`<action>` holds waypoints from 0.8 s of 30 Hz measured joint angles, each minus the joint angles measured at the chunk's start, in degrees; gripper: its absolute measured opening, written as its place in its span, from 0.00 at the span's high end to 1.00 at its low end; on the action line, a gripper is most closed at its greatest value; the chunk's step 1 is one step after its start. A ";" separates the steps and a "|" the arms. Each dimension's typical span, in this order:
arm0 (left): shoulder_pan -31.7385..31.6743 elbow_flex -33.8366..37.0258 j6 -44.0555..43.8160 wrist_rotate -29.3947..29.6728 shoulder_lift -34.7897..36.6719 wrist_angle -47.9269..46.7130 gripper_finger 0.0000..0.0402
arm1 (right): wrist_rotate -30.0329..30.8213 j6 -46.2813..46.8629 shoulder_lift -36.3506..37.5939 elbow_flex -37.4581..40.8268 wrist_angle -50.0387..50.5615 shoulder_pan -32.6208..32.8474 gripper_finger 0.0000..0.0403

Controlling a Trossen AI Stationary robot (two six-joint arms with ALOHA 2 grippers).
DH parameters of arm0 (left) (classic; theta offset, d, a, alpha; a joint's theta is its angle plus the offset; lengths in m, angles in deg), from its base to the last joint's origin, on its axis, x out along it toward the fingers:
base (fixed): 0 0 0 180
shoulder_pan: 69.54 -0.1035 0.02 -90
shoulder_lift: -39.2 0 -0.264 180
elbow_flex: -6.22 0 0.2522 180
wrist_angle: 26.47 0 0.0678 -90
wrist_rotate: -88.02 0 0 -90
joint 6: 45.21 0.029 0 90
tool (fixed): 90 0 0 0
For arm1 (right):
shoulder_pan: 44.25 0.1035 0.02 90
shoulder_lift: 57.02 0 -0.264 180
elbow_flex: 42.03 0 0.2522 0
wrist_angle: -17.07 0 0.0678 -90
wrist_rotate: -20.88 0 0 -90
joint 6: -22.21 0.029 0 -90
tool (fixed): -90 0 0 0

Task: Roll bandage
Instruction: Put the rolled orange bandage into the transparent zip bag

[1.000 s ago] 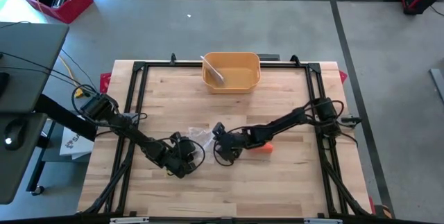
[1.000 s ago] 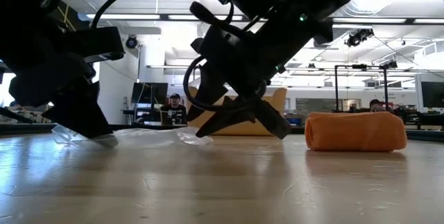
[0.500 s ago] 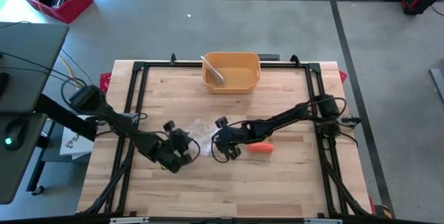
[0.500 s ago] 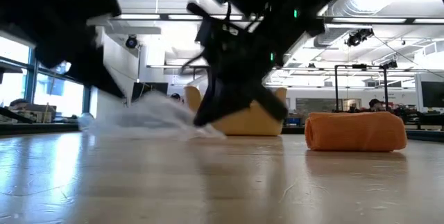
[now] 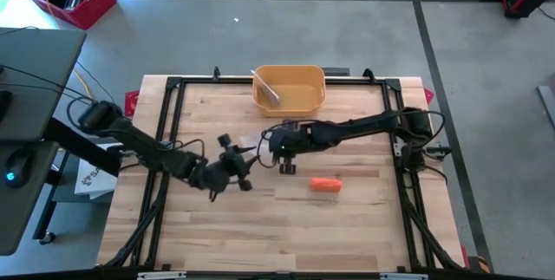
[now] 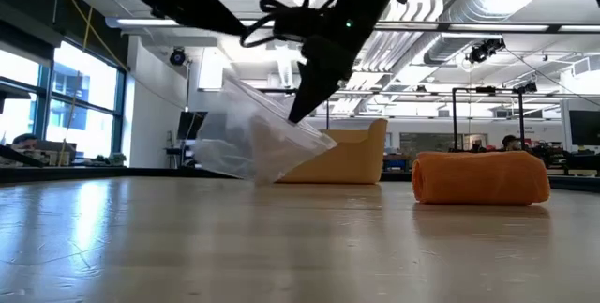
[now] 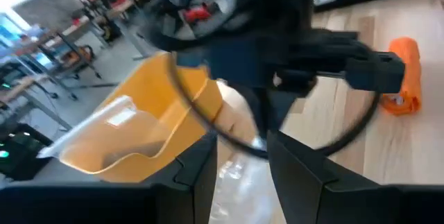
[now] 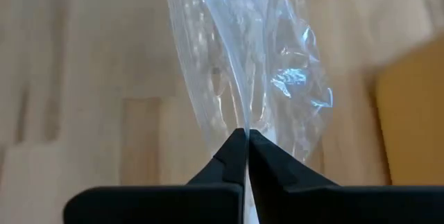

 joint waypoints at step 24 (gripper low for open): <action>-8.36 -0.02 0.82 -13.13 -0.01 3.57 0.69 | 4.93 5.19 4.50 0.00 2.69 0.72 1.00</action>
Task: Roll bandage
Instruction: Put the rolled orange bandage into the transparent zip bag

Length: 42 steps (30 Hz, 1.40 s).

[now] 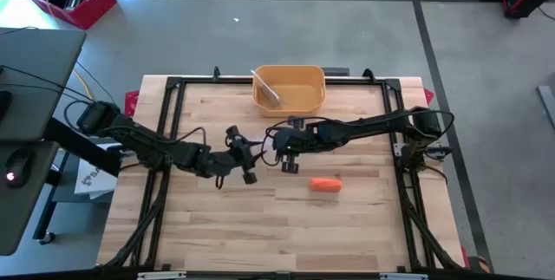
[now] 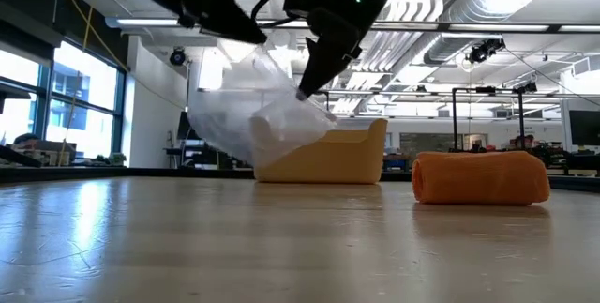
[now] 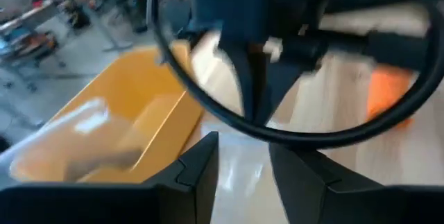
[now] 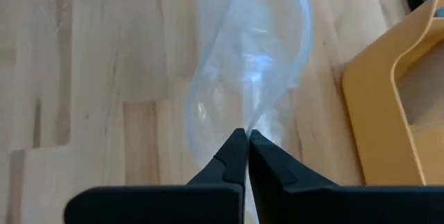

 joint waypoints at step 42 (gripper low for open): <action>-8.96 -0.02 -0.25 -22.50 1.70 -7.26 0.69 | 5.34 -4.27 -0.86 -0.02 -2.76 3.85 1.00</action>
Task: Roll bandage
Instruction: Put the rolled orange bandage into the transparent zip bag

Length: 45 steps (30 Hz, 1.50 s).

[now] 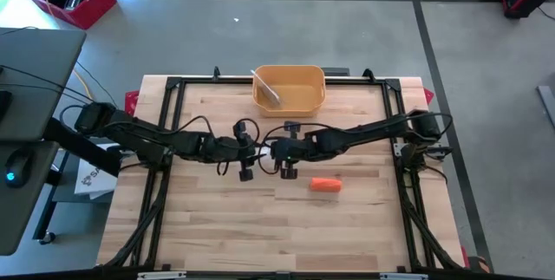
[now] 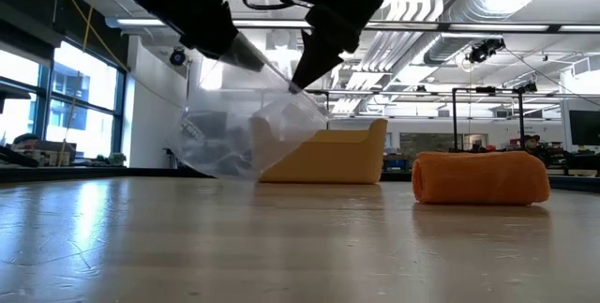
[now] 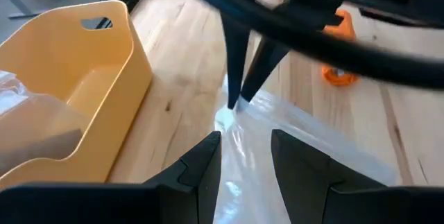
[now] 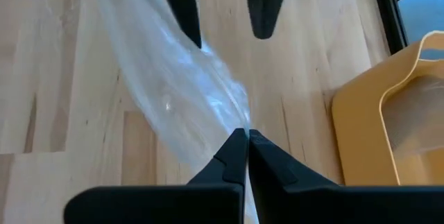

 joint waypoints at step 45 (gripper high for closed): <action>0.41 -0.01 -7.34 -0.23 -1.90 -8.47 0.97 | -5.06 -6.45 -3.60 -0.79 -3.89 0.39 1.00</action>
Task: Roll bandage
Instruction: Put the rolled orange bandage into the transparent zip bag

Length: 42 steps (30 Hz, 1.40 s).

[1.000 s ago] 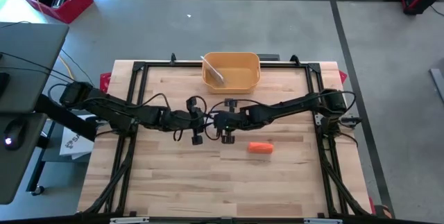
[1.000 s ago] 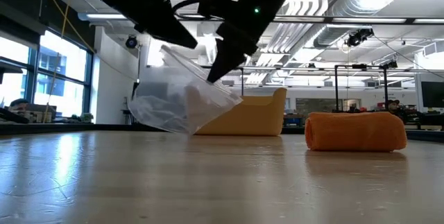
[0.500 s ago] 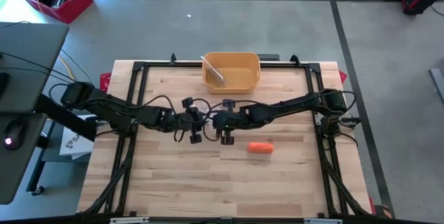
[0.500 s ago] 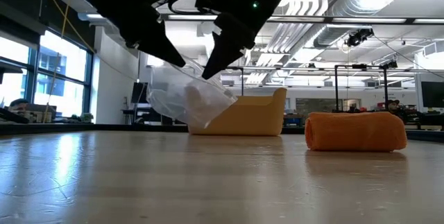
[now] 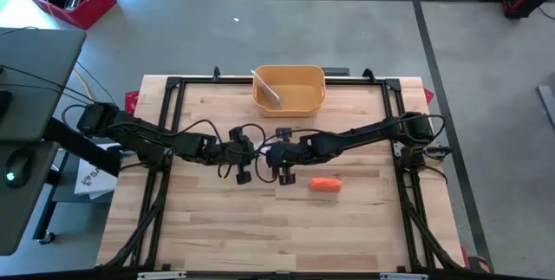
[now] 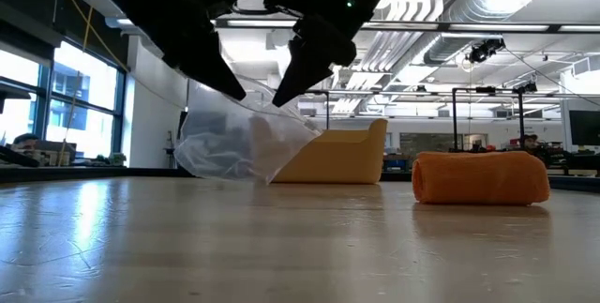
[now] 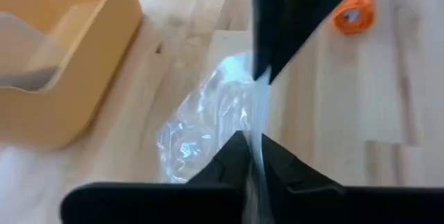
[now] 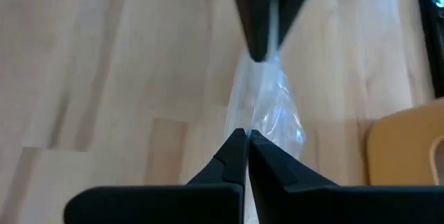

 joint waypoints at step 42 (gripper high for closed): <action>2.50 0.01 -31.87 -1.78 -0.52 10.32 1.00 | 7.57 -11.71 7.80 21.75 -31.20 4.60 0.56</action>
